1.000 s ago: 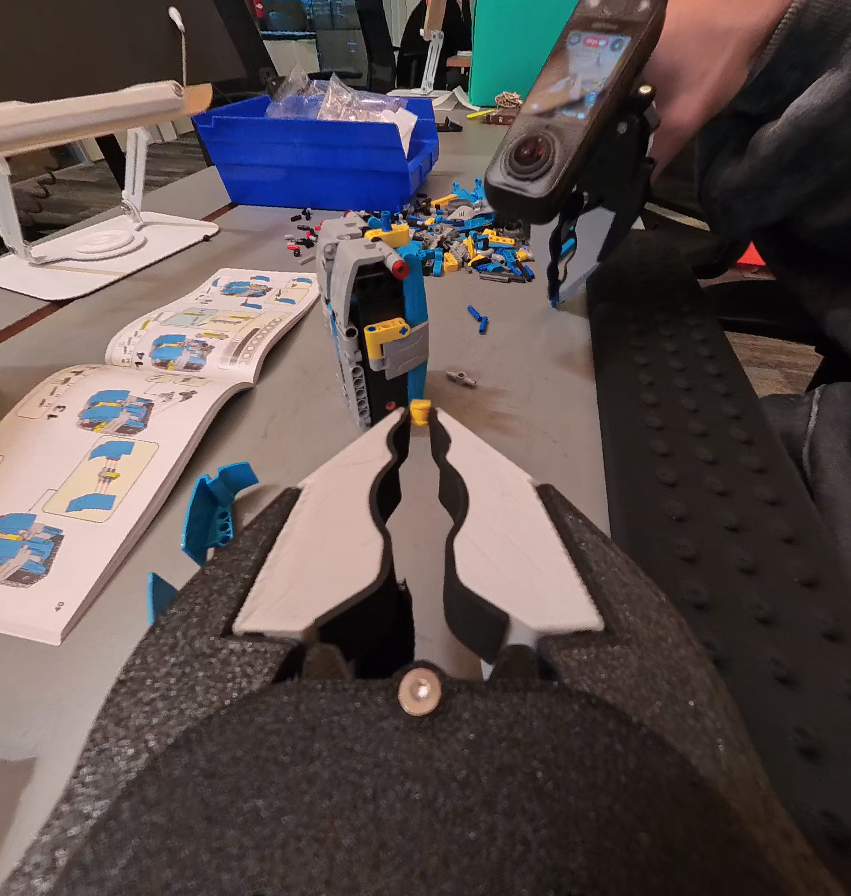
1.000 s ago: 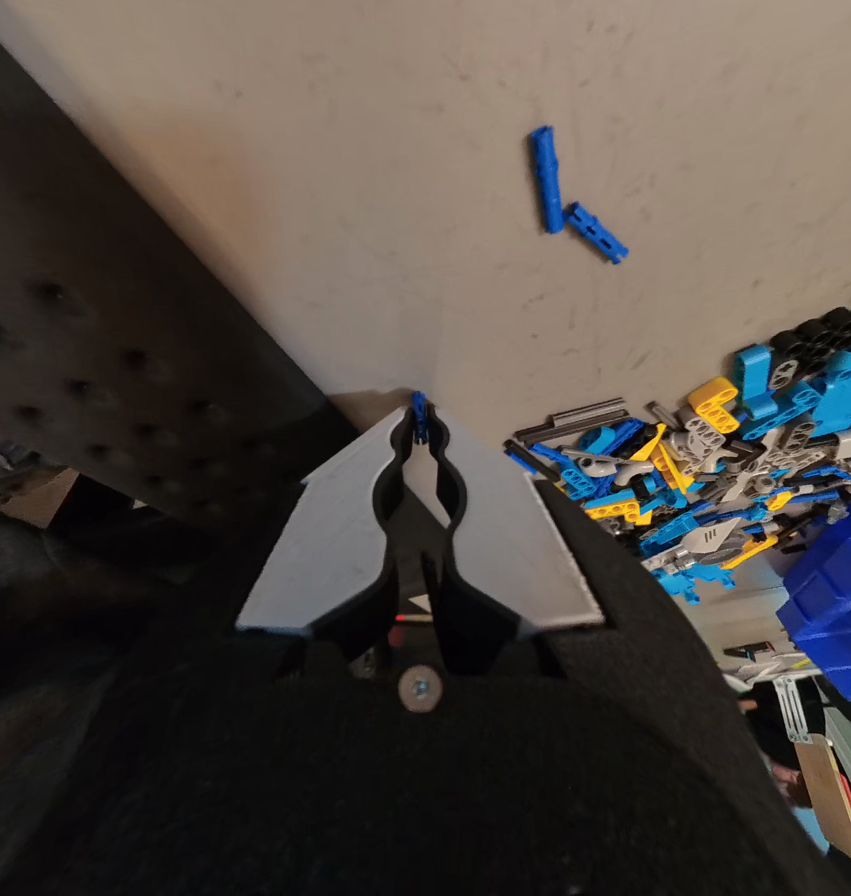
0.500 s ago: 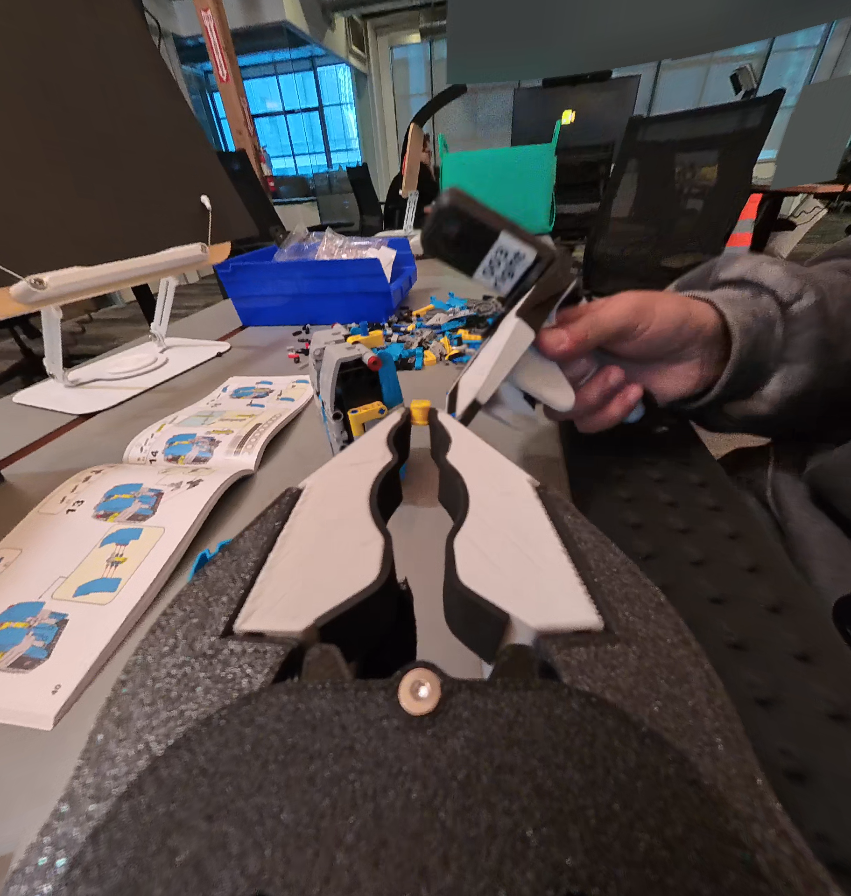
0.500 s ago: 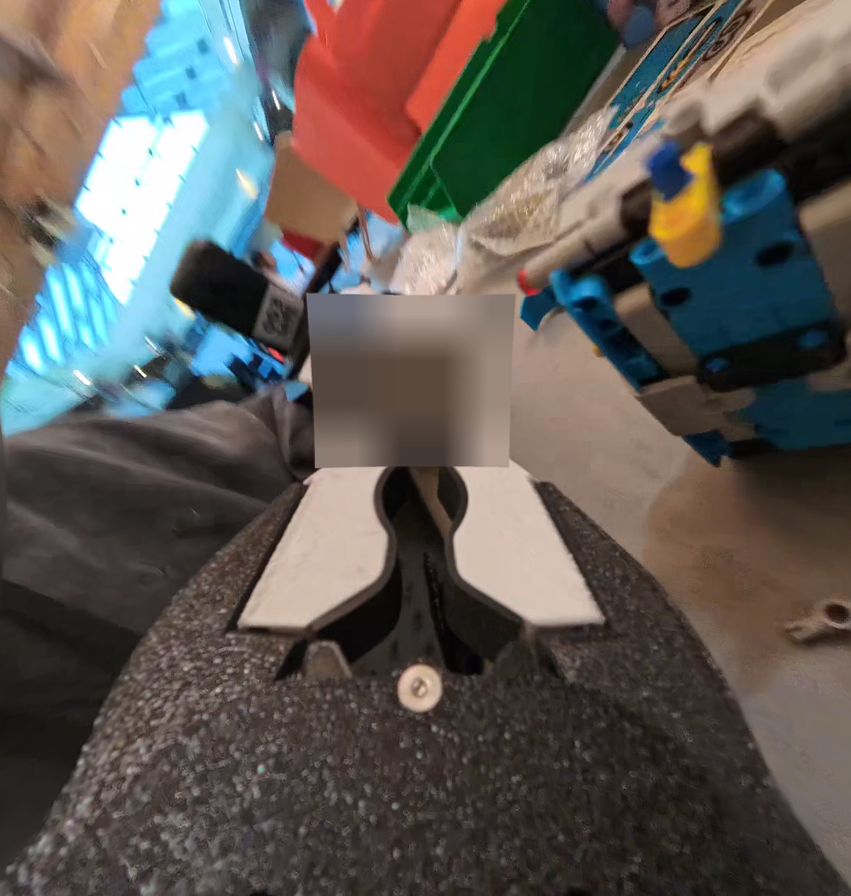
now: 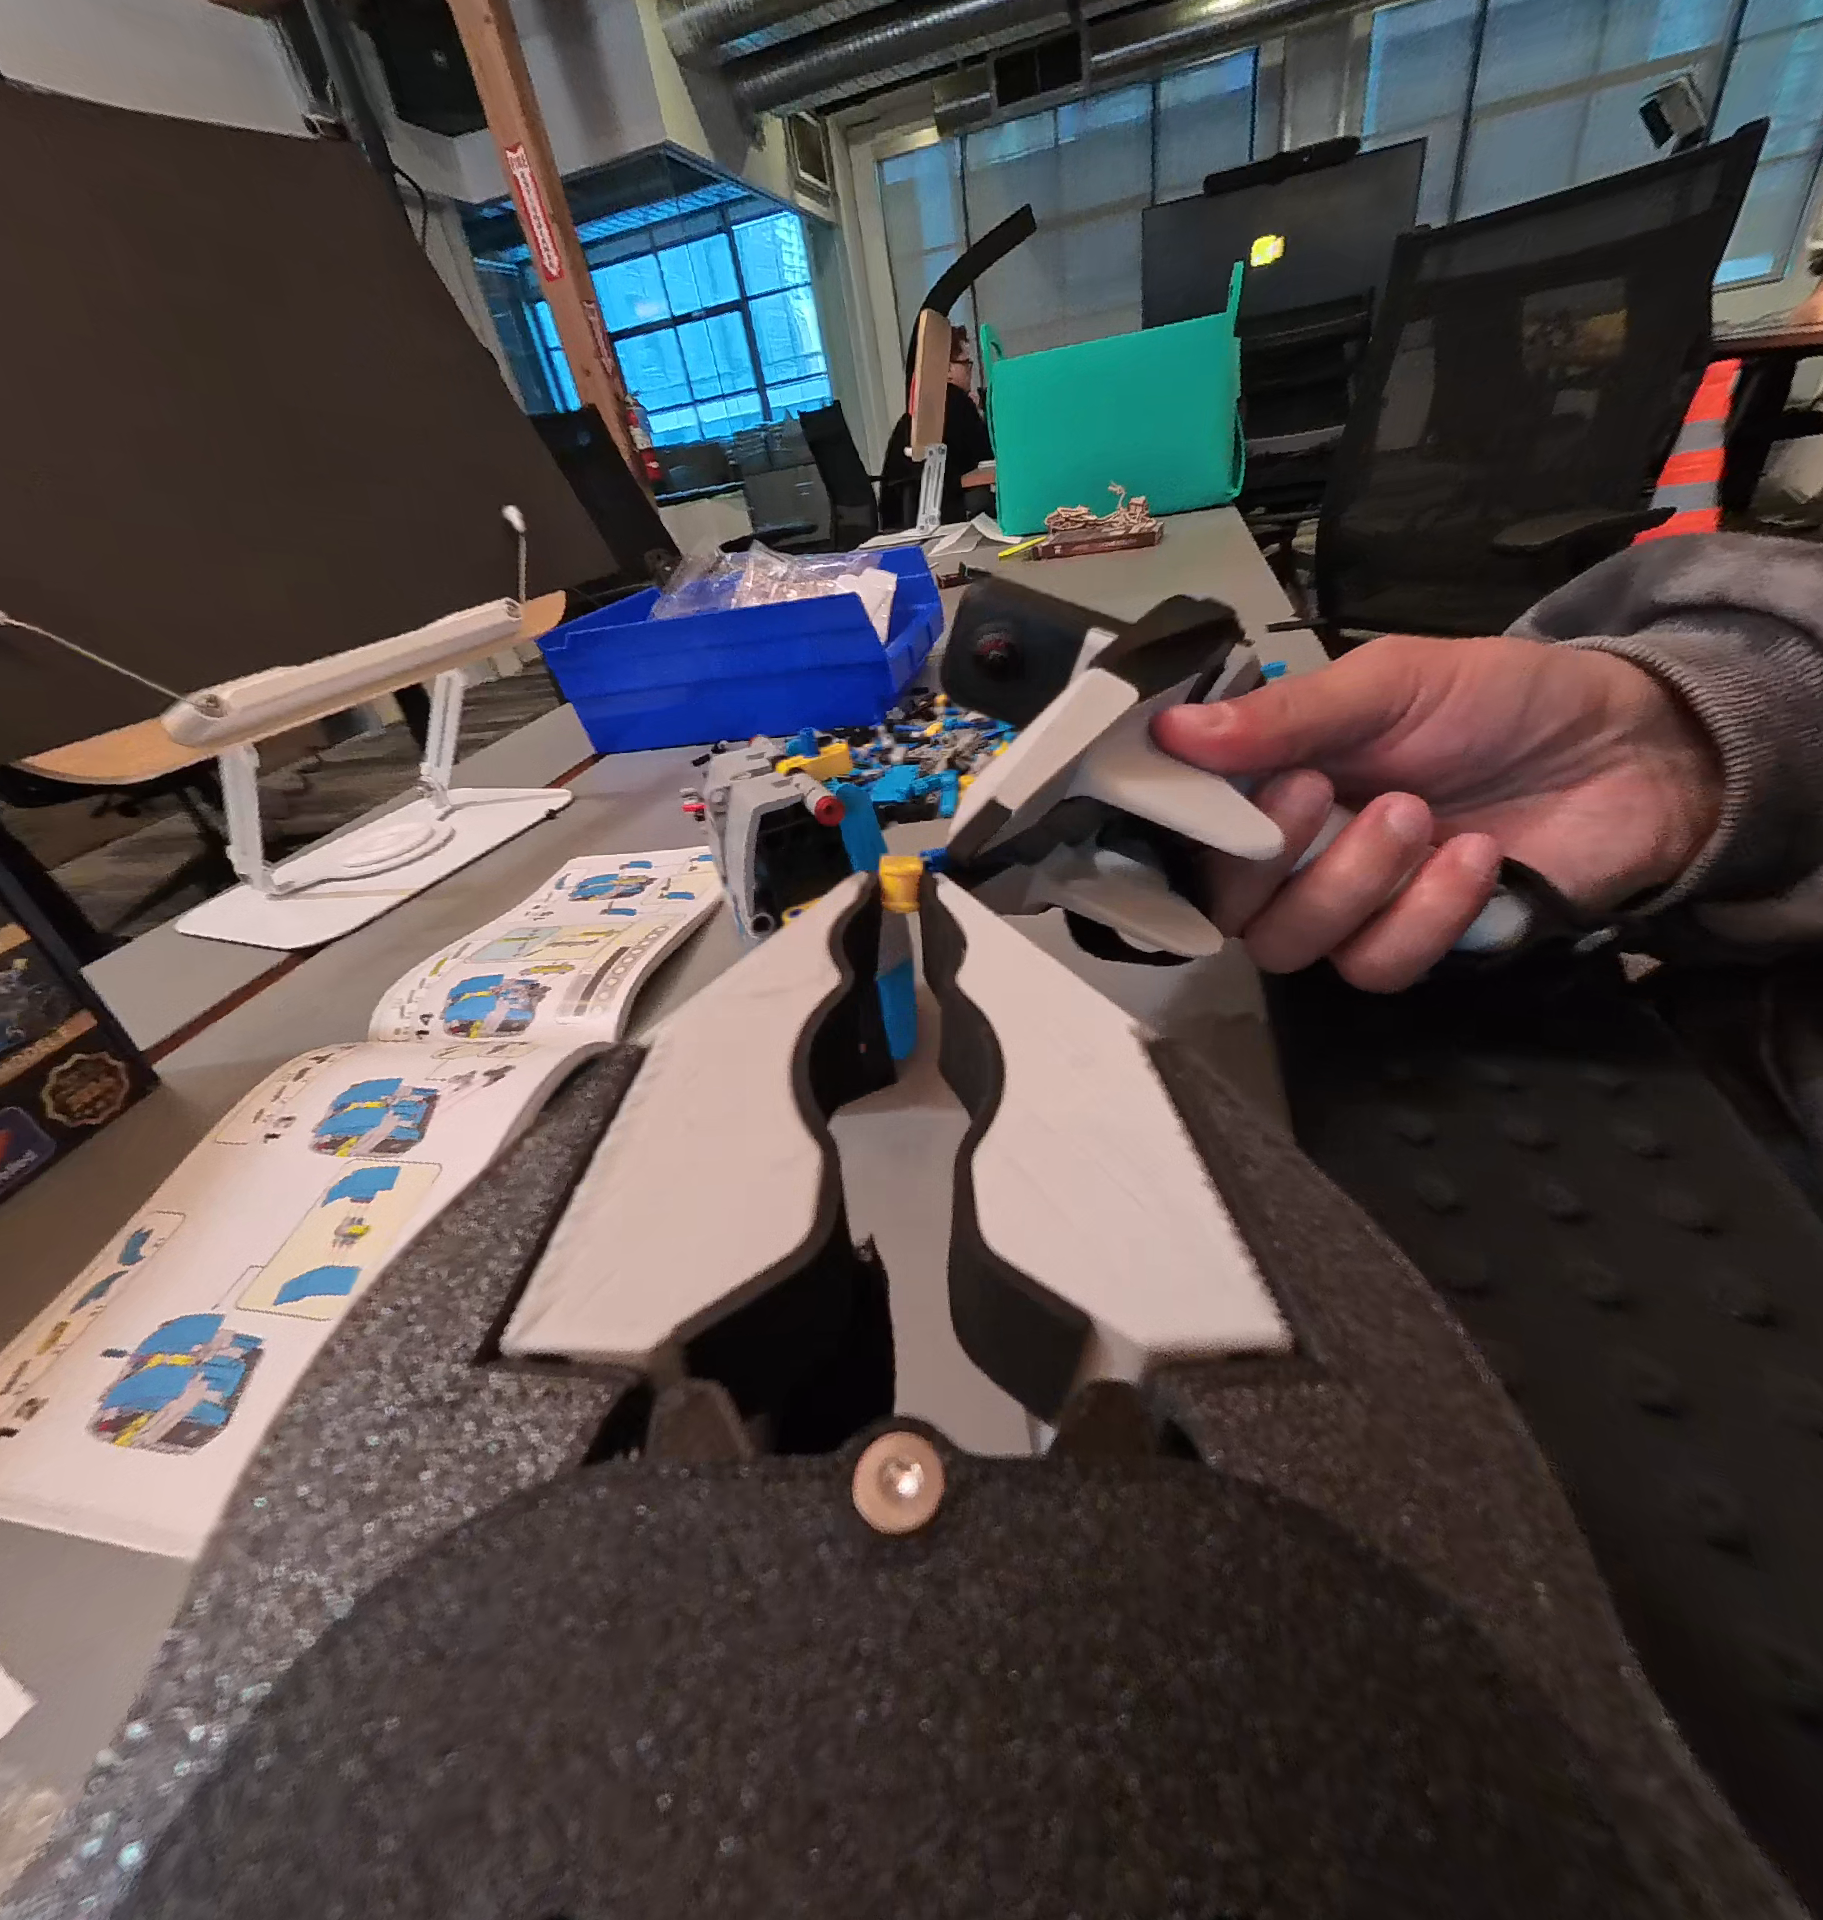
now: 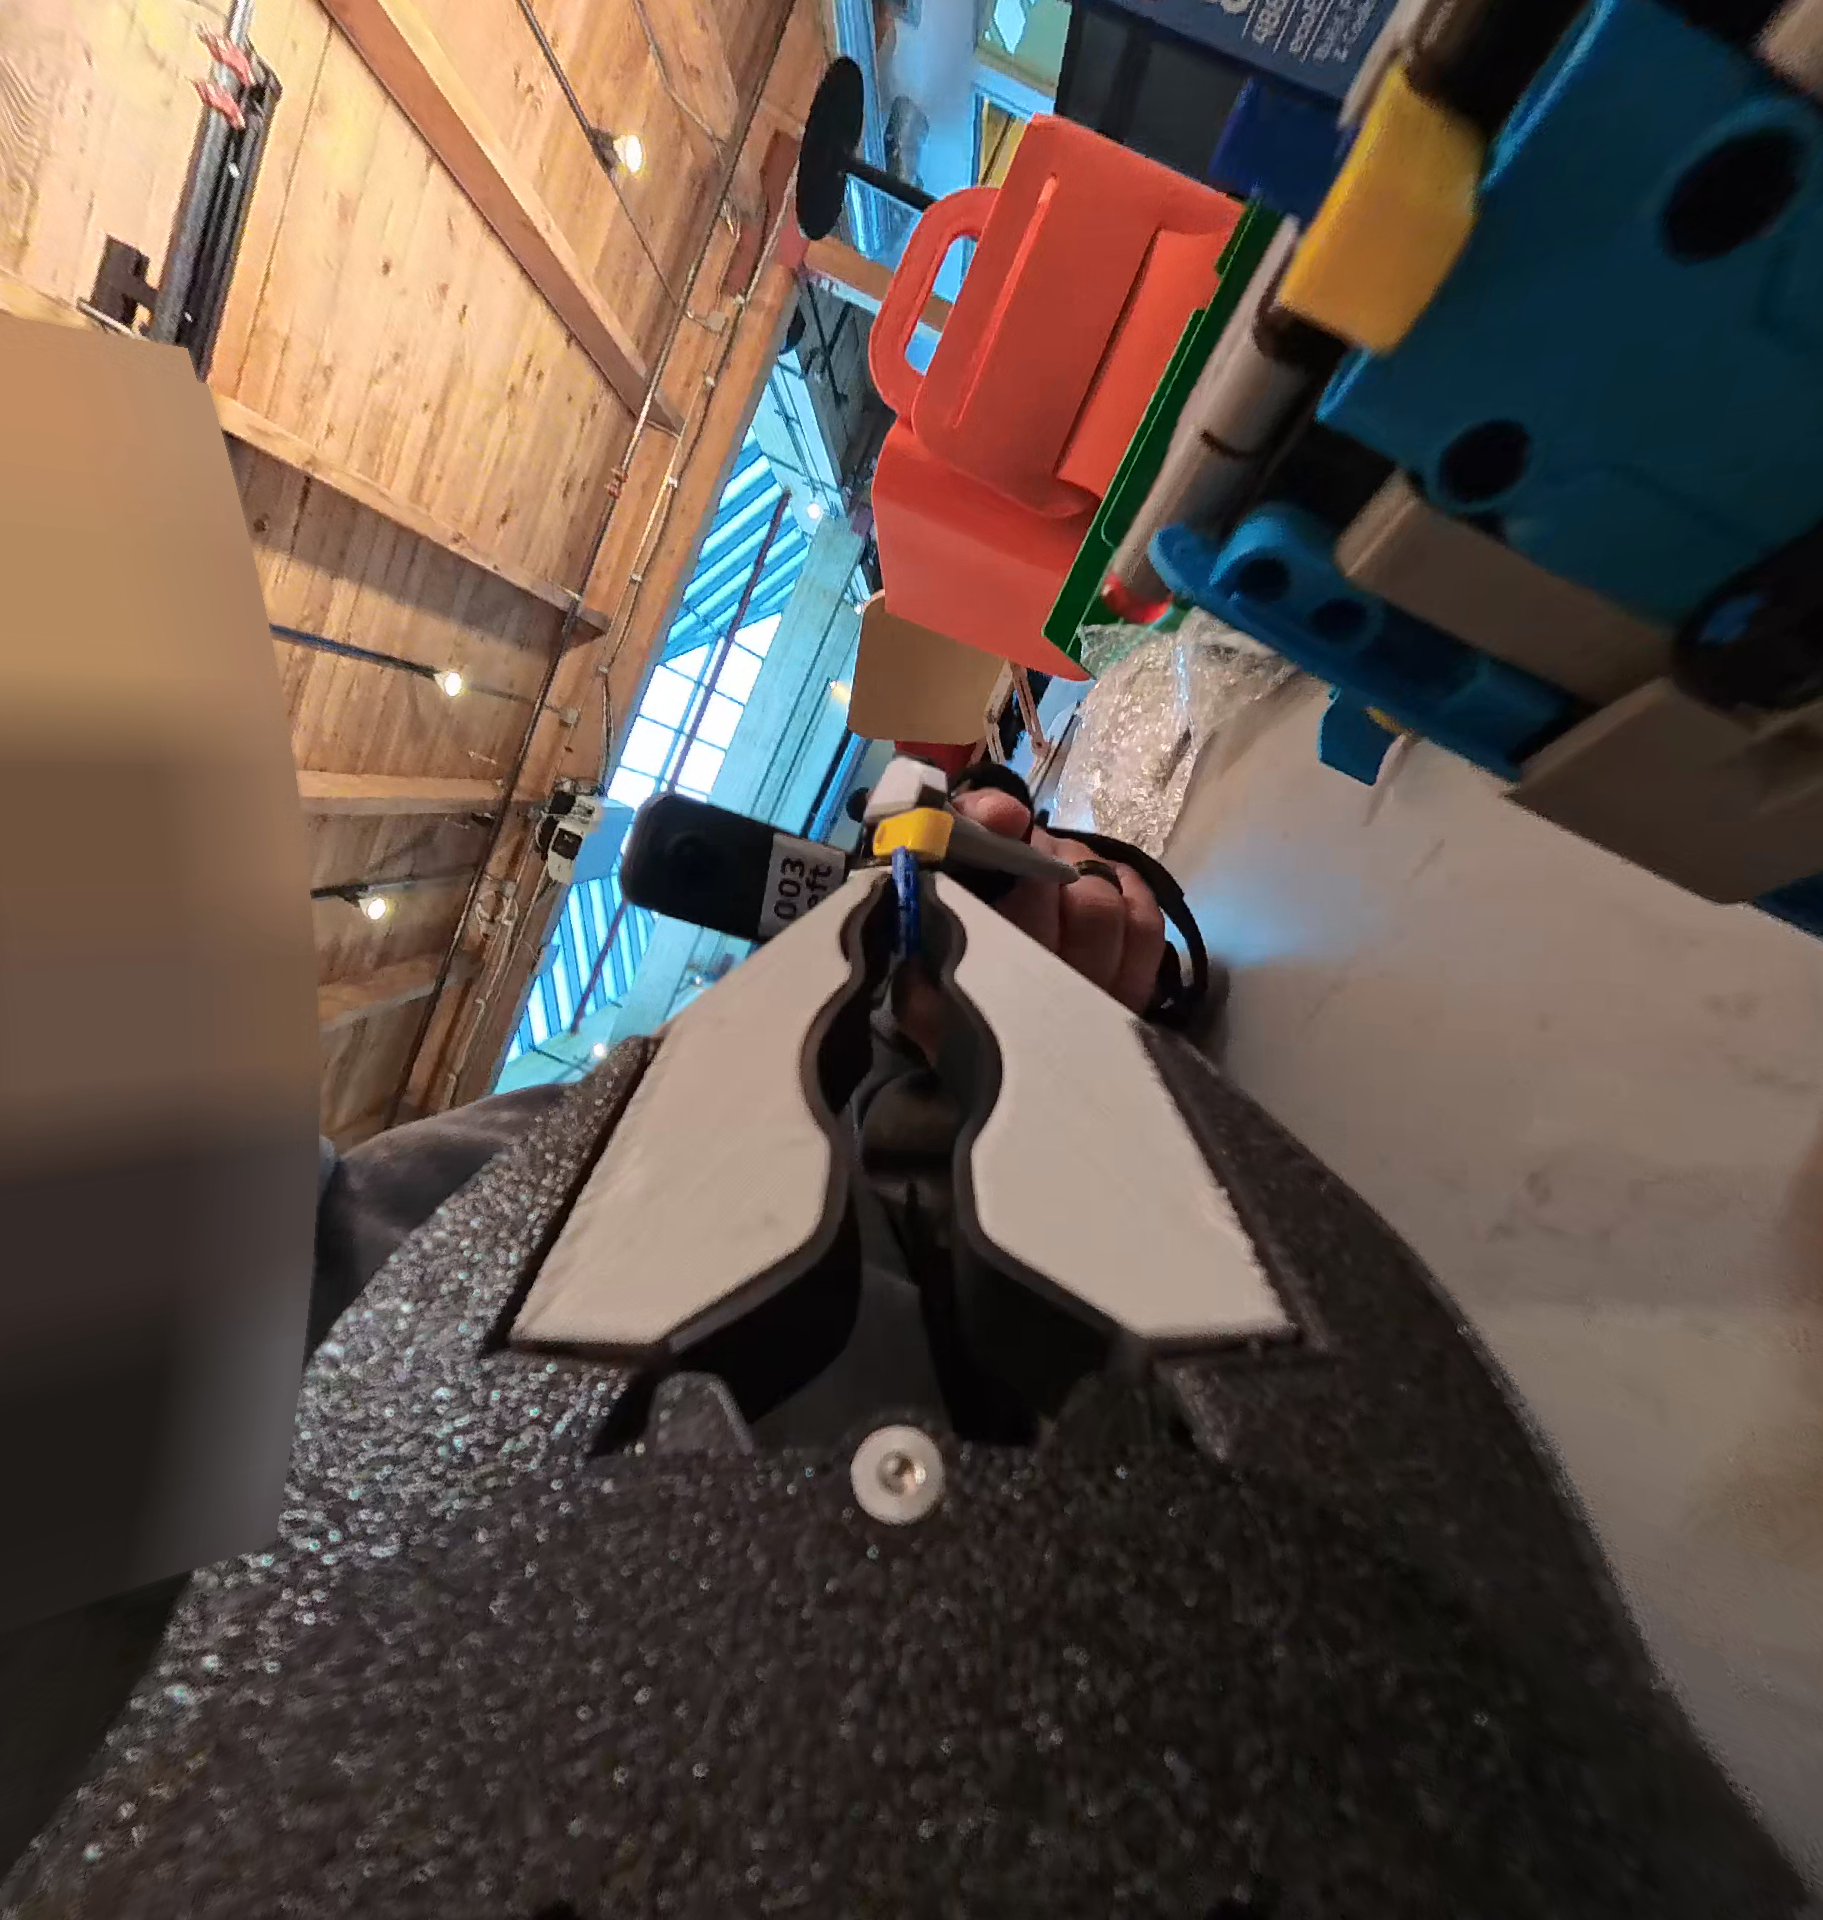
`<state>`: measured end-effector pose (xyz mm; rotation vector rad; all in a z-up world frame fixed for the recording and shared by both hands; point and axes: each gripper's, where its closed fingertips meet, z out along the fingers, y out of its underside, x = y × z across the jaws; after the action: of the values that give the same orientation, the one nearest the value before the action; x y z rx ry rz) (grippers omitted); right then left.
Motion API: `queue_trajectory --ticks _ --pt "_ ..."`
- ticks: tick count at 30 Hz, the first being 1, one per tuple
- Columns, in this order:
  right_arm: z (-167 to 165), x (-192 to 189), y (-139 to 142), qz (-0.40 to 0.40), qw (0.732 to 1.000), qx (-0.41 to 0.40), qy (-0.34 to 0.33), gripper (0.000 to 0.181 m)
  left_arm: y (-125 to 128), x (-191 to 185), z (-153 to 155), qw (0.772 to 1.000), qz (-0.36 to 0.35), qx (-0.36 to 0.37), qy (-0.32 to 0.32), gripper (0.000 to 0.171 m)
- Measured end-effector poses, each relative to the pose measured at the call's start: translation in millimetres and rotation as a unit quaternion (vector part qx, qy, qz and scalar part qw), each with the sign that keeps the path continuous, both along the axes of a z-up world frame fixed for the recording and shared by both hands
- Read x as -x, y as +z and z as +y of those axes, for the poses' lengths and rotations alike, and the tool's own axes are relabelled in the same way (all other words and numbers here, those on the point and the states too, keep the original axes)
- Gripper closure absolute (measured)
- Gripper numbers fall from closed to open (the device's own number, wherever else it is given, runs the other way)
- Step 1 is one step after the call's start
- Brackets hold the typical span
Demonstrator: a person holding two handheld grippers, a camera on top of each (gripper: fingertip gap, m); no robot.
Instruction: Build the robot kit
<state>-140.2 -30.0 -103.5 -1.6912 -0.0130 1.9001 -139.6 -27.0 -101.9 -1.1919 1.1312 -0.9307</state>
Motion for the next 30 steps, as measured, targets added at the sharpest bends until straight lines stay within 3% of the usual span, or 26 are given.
queue_trajectory --ticks 8,16,18,20,23,25,30 --pt "7.6 0.0 -3.7 -0.05 0.996 -0.026 -0.074 0.178 -2.9 -0.2 6.6 0.998 0.019 -0.033 0.054 0.165" --pt "16.0 -0.9 -19.6 -0.239 0.953 -0.115 -0.148 0.178 -15.0 -1.2 14.4 0.997 0.045 0.002 0.067 0.165" --pt "19.8 -3.8 -25.5 -0.342 0.907 -0.178 -0.169 0.178 -17.6 -0.7 18.1 0.996 0.048 0.025 0.07 0.165" --pt "25.2 -12.1 -27.5 -0.459 0.831 -0.247 -0.194 0.177 -16.8 2.3 23.4 0.994 0.037 0.068 0.072 0.165" --pt "29.0 -15.1 -24.9 -0.571 0.723 -0.331 -0.204 0.177 -25.4 4.0 31.4 0.986 0.042 0.142 0.07 0.165" --pt "29.8 -10.2 -30.0 -0.622 0.667 -0.36 -0.196 0.177 -30.3 4.4 33.7 0.98 0.046 0.179 0.071 0.165" --pt "32.5 -0.2 -40.2 -0.684 0.588 -0.39 -0.182 0.177 -32.9 2.9 30.2 0.978 0.054 0.189 0.066 0.165"
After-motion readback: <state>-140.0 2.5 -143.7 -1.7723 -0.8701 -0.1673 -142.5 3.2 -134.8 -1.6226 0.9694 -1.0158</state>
